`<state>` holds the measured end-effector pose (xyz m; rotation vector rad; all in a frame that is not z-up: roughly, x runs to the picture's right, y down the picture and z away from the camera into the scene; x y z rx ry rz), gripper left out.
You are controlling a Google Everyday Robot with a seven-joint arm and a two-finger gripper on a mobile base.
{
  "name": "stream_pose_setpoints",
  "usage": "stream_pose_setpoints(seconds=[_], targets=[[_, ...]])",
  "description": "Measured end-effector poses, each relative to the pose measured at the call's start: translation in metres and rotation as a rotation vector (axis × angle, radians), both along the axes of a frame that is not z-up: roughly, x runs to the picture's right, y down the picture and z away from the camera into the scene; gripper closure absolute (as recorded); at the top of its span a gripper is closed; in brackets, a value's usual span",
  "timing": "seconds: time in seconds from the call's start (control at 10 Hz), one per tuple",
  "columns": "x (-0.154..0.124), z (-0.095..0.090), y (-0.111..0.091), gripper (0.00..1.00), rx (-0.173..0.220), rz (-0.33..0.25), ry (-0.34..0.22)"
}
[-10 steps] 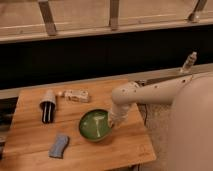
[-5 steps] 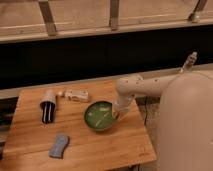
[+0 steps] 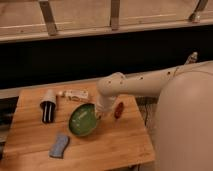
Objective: Drag the ceramic bowl in a circle
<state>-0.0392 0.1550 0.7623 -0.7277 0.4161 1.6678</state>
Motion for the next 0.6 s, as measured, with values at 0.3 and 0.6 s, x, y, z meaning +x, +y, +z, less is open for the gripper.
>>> stream_pose_setpoints(seconds=[0.3,0.6], targets=[[-0.004,-0.017,0.020,1.00,-0.005,-0.019,-0.019],[0.033,-0.001,0.042,0.90,-0.051,0.031,0.035]])
